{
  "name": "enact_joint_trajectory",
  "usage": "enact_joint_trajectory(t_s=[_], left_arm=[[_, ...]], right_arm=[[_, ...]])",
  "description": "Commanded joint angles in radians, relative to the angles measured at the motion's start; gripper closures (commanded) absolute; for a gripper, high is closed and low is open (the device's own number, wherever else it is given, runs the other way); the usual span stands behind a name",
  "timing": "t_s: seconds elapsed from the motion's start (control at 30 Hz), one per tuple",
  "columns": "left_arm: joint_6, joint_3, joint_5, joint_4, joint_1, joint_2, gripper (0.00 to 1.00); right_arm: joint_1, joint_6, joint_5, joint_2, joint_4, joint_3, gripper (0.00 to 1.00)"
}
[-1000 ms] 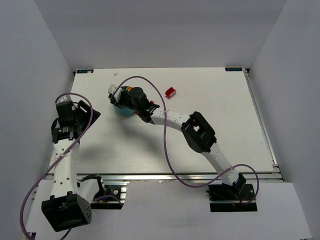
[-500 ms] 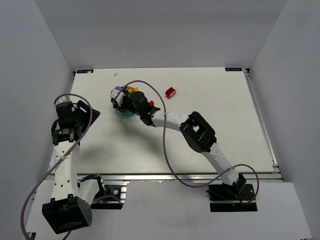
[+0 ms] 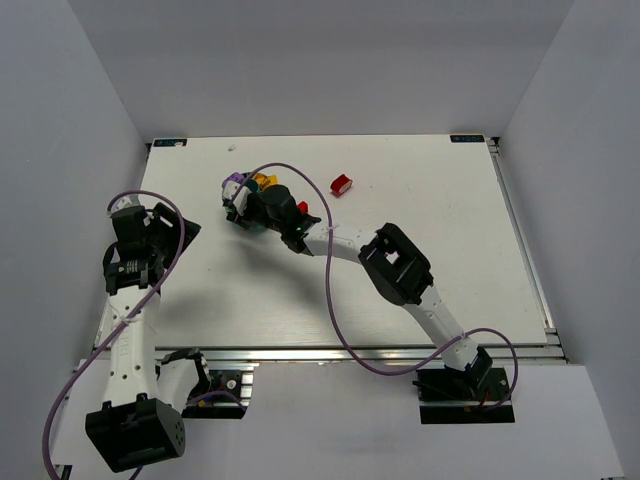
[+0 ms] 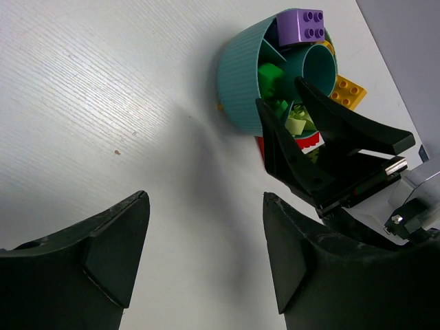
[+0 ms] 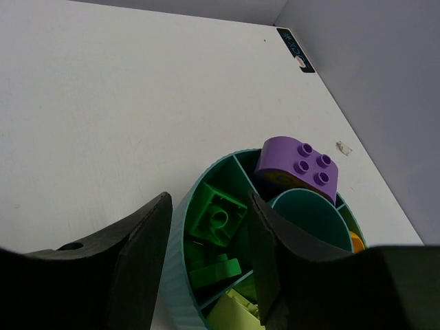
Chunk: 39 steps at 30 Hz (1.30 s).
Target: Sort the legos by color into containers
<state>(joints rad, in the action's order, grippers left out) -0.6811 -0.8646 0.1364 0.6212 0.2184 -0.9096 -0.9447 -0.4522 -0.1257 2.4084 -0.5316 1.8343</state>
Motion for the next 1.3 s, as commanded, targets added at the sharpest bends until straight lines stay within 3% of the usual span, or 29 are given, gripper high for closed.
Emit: enact_joint_trajectory(t_s=[0.0, 0.2, 0.3, 0.33, 0.37, 0.47, 0.53, 0.6, 0.63, 0.7, 0.73, 0.8, 0.83, 0.93, 1.0, 1.03, 1.13, 1.27], left_arm=[[-0.001, -0.007, -0.012, -0.003, -0.005, 0.017, 0.24], [0.002, -0.011, -0.001, -0.012, -0.004, 0.015, 0.25], [0.008, -0.005, 0.060, -0.073, -0.004, 0.024, 0.35], [0.008, -0.001, 0.089, -0.101, -0.004, 0.031, 0.41], [0.008, 0.004, 0.156, -0.132, -0.004, 0.034, 0.50], [-0.003, 0.012, 0.299, -0.251, -0.005, 0.026, 0.55], [-0.021, 0.013, 0.345, -0.322, -0.026, -0.003, 0.50], [-0.023, -0.008, 0.342, -0.333, -0.066, -0.050, 0.37], [-0.002, -0.043, 0.326, -0.331, -0.141, -0.072, 0.34], [0.031, -0.094, 0.237, -0.302, -0.250, -0.148, 0.30], [0.070, -0.149, 0.209, -0.290, -0.340, -0.179, 0.30], [0.115, -0.203, 0.146, -0.253, -0.445, -0.268, 0.28], [0.176, -0.227, 0.135, -0.244, -0.476, -0.297, 0.28], [0.344, -0.318, 0.123, -0.239, -0.579, -0.392, 0.26], [0.431, -0.384, 0.102, -0.232, -0.638, -0.443, 0.26], [0.527, -0.422, 0.089, -0.230, -0.660, -0.495, 0.26], [0.685, -0.462, 0.065, -0.242, -0.714, -0.573, 0.28], [0.813, -0.577, 0.052, -0.180, -0.731, -0.782, 0.33]], right_arm=[[-0.002, -0.003, 0.005, -0.045, -0.070, -0.017, 0.46], [-0.002, 0.001, -0.012, -0.086, -0.093, -0.058, 0.45], [-0.002, -0.017, -0.086, -0.171, -0.096, -0.102, 0.43], [-0.002, -0.032, -0.106, -0.201, -0.093, -0.150, 0.38], [0.000, -0.046, -0.147, -0.234, -0.096, -0.179, 0.13], [0.018, -0.039, -0.278, -0.414, -0.050, -0.279, 0.10], [0.072, 0.004, -0.397, -0.471, 0.089, -0.288, 0.11], [0.135, 0.081, -0.498, -0.540, 0.221, -0.291, 0.11], [0.158, 0.093, -0.526, -0.558, 0.266, -0.305, 0.11], [0.236, 0.093, -0.618, -0.621, 0.352, -0.329, 0.23], [0.265, 0.090, -0.658, -0.641, 0.425, -0.363, 0.37], [0.361, 0.099, -0.695, -0.701, 0.491, -0.397, 0.56], [0.397, 0.107, -0.731, -0.718, 0.552, -0.412, 0.73], [0.535, 0.090, -0.797, -0.814, 0.657, -0.486, 0.93], [0.621, 0.055, -0.822, -0.850, 0.711, -0.544, 0.88], [0.665, 0.032, -0.834, -0.877, 0.758, -0.562, 0.67], [0.714, 0.014, -0.848, -0.943, 0.777, -0.653, 0.47], [0.750, 0.062, -0.851, -1.012, 0.690, -0.779, 0.44]])
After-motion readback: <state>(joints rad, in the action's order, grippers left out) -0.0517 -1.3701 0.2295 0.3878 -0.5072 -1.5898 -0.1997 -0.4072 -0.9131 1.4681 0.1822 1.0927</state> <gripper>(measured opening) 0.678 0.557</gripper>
